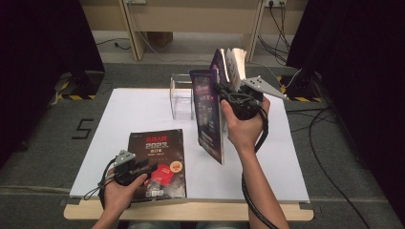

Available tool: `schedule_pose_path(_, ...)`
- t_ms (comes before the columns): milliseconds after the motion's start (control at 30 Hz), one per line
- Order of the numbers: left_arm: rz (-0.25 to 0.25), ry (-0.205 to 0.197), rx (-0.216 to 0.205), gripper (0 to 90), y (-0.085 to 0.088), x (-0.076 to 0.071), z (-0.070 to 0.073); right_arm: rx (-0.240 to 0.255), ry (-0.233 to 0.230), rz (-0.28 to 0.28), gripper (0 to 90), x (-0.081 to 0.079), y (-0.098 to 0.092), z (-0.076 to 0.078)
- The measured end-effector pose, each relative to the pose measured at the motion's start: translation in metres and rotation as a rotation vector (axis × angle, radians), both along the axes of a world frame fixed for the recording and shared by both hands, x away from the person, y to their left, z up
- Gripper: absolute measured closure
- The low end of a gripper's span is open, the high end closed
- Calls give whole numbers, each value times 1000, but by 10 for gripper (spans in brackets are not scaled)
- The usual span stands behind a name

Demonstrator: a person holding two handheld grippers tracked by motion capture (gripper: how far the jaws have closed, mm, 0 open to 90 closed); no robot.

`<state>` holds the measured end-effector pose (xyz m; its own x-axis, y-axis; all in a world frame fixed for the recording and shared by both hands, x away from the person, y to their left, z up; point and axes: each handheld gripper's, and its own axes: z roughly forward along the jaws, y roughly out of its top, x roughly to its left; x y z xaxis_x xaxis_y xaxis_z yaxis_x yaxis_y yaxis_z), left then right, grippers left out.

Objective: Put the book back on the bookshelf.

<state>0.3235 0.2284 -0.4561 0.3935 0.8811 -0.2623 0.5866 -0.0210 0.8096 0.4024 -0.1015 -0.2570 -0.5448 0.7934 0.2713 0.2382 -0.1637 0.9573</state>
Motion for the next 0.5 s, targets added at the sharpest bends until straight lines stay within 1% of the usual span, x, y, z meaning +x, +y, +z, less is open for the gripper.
schedule_pose_path(167,1,-2,0,534,0,0,0,17,-15,-9,834,3,1,5)
schedule_pose_path(267,3,-3,-4,534,0,0,0,16,-21,-15,835,6,4,7)
schedule_pose_path(500,5,-7,-5,534,2,0,2,22,-22,-18,834,11,9,7)
